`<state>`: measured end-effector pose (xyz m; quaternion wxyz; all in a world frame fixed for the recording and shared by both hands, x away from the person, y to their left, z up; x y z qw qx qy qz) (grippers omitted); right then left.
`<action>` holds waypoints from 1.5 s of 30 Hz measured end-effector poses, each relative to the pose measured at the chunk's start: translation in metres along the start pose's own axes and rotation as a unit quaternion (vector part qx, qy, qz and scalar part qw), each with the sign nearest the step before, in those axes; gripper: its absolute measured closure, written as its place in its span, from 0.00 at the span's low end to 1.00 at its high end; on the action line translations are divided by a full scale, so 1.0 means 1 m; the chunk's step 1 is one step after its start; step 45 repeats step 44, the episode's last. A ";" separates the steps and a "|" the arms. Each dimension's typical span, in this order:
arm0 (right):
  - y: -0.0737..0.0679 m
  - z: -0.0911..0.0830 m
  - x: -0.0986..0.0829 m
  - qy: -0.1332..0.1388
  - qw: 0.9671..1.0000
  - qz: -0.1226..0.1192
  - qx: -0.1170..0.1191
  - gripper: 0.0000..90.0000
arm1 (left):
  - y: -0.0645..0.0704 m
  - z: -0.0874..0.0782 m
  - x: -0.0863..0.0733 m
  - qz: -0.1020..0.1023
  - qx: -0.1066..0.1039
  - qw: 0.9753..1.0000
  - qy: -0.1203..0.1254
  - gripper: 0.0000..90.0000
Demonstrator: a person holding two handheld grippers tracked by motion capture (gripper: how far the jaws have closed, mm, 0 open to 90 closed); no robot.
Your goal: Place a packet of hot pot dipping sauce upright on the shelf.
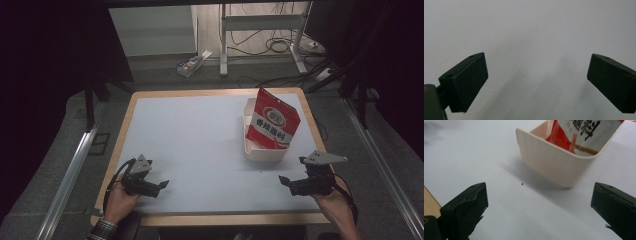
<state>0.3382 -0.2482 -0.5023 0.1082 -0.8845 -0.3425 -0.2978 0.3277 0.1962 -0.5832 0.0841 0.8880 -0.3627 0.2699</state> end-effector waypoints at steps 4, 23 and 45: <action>-0.001 0.005 -0.006 -0.007 1.000 0.003 0.004 0.01 | 0.000 0.000 0.000 0.001 0.000 1.000 -0.001 0.04; 0.004 0.032 -0.030 -0.027 1.000 0.012 0.006 0.00 | 0.001 0.002 0.000 0.007 0.001 1.000 -0.005 0.04; 0.003 0.057 -0.045 -0.068 0.998 0.000 0.012 0.00 | 0.003 0.003 0.000 0.016 0.003 1.000 -0.008 0.04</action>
Point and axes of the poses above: each handheld gripper's, and its own axes: z roughly forward along the jaws, x roughly out of its top, y roughly to its right, the point moved 8 cm from there along z, roughly forward along the jaws, and after that the axes turned 15 degrees about -y, right-handed, at the moved point
